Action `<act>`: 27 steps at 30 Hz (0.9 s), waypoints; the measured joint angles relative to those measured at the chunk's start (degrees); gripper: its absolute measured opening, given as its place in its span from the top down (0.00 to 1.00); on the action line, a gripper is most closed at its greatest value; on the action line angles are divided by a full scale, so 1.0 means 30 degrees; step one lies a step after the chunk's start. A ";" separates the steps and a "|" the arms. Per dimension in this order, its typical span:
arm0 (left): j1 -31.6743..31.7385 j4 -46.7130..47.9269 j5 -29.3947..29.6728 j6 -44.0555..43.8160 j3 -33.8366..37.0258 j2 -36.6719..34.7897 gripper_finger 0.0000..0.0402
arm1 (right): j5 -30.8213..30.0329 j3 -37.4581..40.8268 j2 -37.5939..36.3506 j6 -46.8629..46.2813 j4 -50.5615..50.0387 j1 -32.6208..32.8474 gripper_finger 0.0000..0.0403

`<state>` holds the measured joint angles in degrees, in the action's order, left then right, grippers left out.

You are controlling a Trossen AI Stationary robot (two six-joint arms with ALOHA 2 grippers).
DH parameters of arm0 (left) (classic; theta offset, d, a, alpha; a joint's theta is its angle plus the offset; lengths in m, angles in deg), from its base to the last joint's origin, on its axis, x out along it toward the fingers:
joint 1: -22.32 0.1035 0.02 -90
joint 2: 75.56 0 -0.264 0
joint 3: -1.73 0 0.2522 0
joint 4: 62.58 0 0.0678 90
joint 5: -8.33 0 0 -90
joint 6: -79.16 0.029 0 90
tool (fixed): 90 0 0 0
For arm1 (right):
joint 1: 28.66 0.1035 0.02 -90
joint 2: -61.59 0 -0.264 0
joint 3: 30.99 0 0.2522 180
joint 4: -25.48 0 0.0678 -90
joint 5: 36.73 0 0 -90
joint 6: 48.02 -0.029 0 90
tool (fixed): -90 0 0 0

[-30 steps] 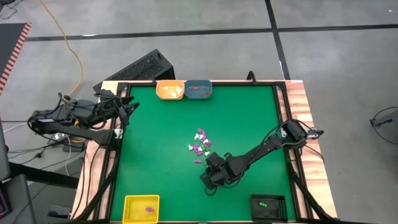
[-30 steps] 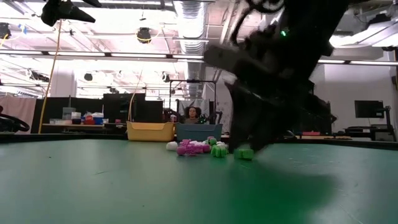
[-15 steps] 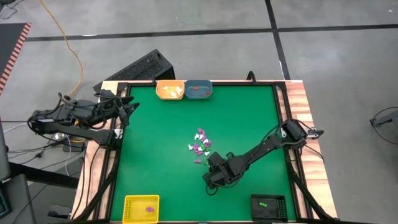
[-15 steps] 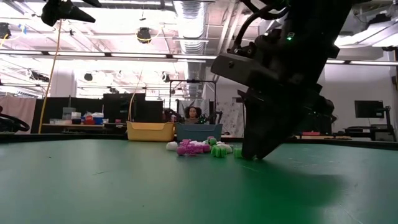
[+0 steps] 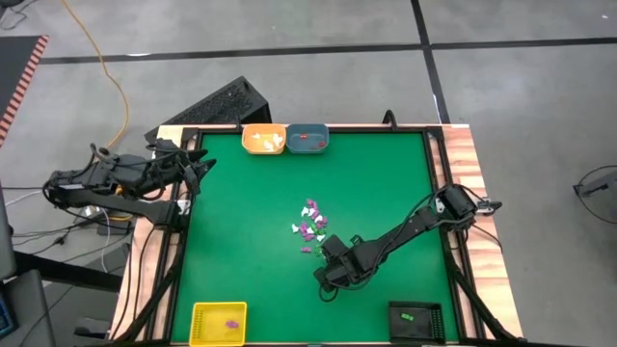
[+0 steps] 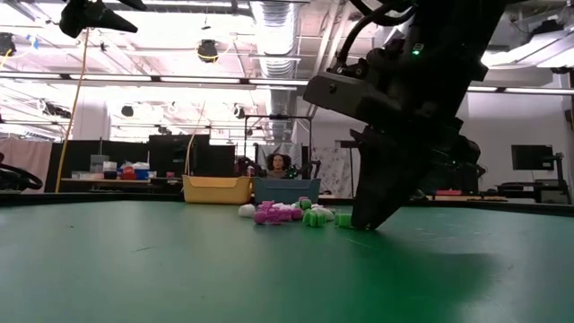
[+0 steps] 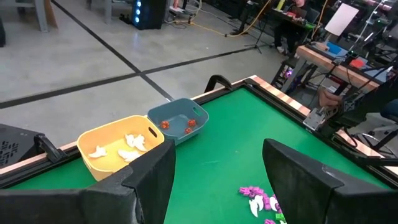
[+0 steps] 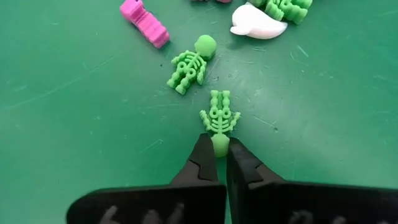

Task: Sort Halloween decoration
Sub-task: Put the green skeleton into the black bin

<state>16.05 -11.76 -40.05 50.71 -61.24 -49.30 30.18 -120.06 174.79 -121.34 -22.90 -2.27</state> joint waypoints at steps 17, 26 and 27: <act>-0.0001 -0.0029 -0.0095 0.0163 0.0000 -0.0002 0.42 | 0.5377 -0.4791 -0.0749 0.5111 -0.1551 0.0612 0.99; 0.0000 0.0033 -0.0498 0.0117 0.0000 0.0000 0.42 | 1.1169 -0.7398 -0.0814 0.3599 -0.5487 0.3555 0.99; -0.0004 0.0051 -0.0598 0.0109 0.0000 -0.0003 0.42 | 1.1793 -0.7540 -0.0818 0.2869 -0.5940 0.4068 0.99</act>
<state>16.04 -11.61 -41.84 51.04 -61.24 -49.31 65.56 -142.68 172.34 -112.73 -40.73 9.94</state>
